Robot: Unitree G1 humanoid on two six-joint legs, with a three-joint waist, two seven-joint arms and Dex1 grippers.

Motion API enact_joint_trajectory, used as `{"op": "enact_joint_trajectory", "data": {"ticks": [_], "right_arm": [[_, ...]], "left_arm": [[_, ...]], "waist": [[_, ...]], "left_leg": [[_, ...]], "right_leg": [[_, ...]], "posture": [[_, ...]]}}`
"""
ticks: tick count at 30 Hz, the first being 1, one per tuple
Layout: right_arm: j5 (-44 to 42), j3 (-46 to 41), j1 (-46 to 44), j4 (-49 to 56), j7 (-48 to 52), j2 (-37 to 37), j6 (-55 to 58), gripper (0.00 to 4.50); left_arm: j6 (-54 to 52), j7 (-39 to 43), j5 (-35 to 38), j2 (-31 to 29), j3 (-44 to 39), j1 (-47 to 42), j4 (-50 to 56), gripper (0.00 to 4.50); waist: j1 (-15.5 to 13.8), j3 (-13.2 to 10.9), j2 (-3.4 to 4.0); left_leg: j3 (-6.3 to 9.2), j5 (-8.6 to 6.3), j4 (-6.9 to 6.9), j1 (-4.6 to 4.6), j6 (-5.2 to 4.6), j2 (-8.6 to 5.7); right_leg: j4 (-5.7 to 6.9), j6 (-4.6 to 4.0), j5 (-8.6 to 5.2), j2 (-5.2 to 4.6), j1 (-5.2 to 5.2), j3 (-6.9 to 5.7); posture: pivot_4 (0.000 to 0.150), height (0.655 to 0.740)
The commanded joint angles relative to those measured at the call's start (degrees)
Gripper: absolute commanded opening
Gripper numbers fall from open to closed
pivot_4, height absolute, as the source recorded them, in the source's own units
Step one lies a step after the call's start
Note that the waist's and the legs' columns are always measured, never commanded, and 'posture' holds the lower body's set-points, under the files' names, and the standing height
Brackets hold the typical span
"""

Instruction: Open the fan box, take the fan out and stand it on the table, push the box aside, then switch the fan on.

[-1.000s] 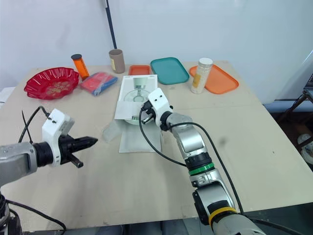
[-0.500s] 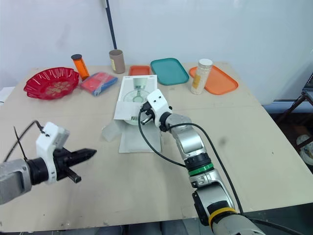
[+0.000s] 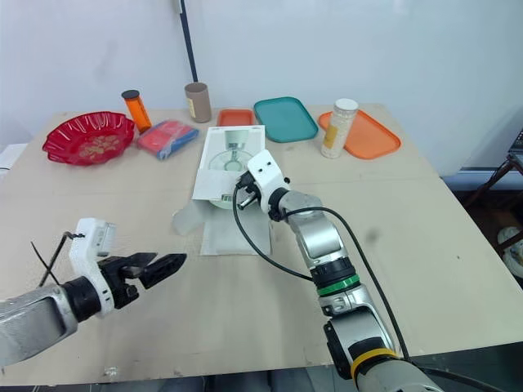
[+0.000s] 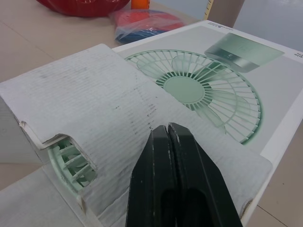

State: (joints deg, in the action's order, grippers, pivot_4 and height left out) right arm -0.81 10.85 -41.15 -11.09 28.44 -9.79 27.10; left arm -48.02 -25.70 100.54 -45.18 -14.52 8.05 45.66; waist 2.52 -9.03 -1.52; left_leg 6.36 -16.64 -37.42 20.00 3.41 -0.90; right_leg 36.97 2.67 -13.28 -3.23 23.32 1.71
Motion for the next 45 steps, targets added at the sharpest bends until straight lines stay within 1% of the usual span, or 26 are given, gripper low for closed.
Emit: {"op": "enact_joint_trajectory", "data": {"ticks": [1, 5, 9, 15, 19, 24, 29, 35, 37, 45], "right_arm": [[0.5, 1.5, 2.2, -1.5, 0.7, -0.4, 2.6, 0.0], [0.5, 1.5, 2.2, -1.1, 0.8, -0.8, 3.0, 0.0], [0.8, 1.7, 2.1, -0.6, 1.1, -1.7, 3.5, 0.0], [1.1, 2.4, 2.2, 0.1, 1.2, -2.5, 4.1, 0.0], [1.3, 2.8, 2.2, 0.1, 1.3, -2.5, 4.2, 0.0], [1.3, 2.6, 1.8, -0.3, 1.2, -2.1, 4.2, 0.0], [1.2, 2.5, 1.9, -0.1, 0.8, -1.6, 4.7, 0.0], [1.5, 2.3, 1.5, -0.4, 0.7, -1.9, 4.7, 0.0], [1.5, 2.2, 1.5, -0.3, 0.6, -2.0, 4.8, 0.0], [1.6, 2.6, 2.0, 0.3, 0.6, -2.0, 5.1, 0.0]], "left_arm": [[4.1, -1.4, -3.1, 2.8, 3.3, -0.7, -0.3, 4.48], [8.6, -2.9, -5.4, 9.7, 7.3, -2.6, -2.4, 4.48], [11.5, -3.6, -7.3, 14.5, 9.0, -3.5, -4.4, 4.48], [13.8, -1.3, -11.8, 22.2, 12.6, -7.1, -9.4, 4.48], [13.8, 1.1, -13.1, 24.8, 13.5, -8.1, -11.4, 4.48], [13.2, 2.7, -16.6, 26.6, 14.3, -9.2, -14.0, 4.48], [14.1, 5.9, -24.8, 30.7, 16.0, -13.7, -19.7, 4.48], [15.2, 8.3, -30.7, 35.9, 14.9, -16.8, -23.9, 4.48], [15.7, 8.2, -31.0, 38.4, 14.1, -17.2, -24.9, 4.48], [14.8, 9.6, -34.7, 44.7, 13.6, -20.0, -27.8, 4.48]], "waist": [[0.0, 0.0, 0.0], [-0.1, 0.0, -0.02], [-0.2, 0.0, -0.01], [-0.6, 0.0, -0.02], [-0.6, 0.0, -0.01], [-0.6, 0.0, -0.01], [-0.6, 0.0, -0.02], [-0.6, 0.0, -0.01], [-0.6, 0.0, -0.01], [-0.6, 0.0, -0.01]], "left_leg": [[0.0, 0.0, 0.0, 0.0, 0.0, 0.0], [0.02, 0.0, 0.0, 0.01, 0.0, -0.02], [0.03, 0.0, 0.0, 0.02, -0.01, -0.02], [0.06, 0.0, -0.02, 0.04, 0.0, -0.06], [0.06, 0.0, -0.02, 0.05, -0.01, -0.05], [0.08, 0.0, -0.02, 0.05, 0.0, -0.06], [0.1, 0.01, -0.03, 0.06, 0.01, -0.1], [0.12, 0.01, -0.03, 0.06, 0.01, -0.09], [0.12, 0.02, -0.03, 0.07, 0.01, -0.1], [0.15, 0.02, -0.04, 0.1, 0.02, -0.12]], "right_leg": [[0.0, 0.0, 0.0, 0.0, 0.0, 0.0], [-0.02, 0.01, 0.0, 0.0, -0.02, -0.02], [-0.03, 0.01, 0.0, 0.0, -0.02, -0.02], [-0.04, 0.03, 0.0, -0.01, -0.05, -0.04], [-0.04, 0.03, 0.0, 0.0, -0.04, -0.04], [-0.04, 0.05, 0.0, 0.0, -0.05, -0.04], [-0.05, 0.09, -0.01, 0.0, -0.07, -0.04], [-0.05, 0.09, -0.01, 0.01, -0.04, -0.04], [-0.05, 0.1, -0.01, -0.01, -0.05, -0.03], [-0.06, 0.14, -0.02, -0.02, -0.06, -0.04]], "posture": [[0.15, 0.74], [0.15, 0.74], [0.15, 0.74], [0.15, 0.74], [0.15, 0.74], [0.15, 0.74], [0.15, 0.74], [0.15, 0.74], [0.15, 0.74], [0.15, 0.74]]}}
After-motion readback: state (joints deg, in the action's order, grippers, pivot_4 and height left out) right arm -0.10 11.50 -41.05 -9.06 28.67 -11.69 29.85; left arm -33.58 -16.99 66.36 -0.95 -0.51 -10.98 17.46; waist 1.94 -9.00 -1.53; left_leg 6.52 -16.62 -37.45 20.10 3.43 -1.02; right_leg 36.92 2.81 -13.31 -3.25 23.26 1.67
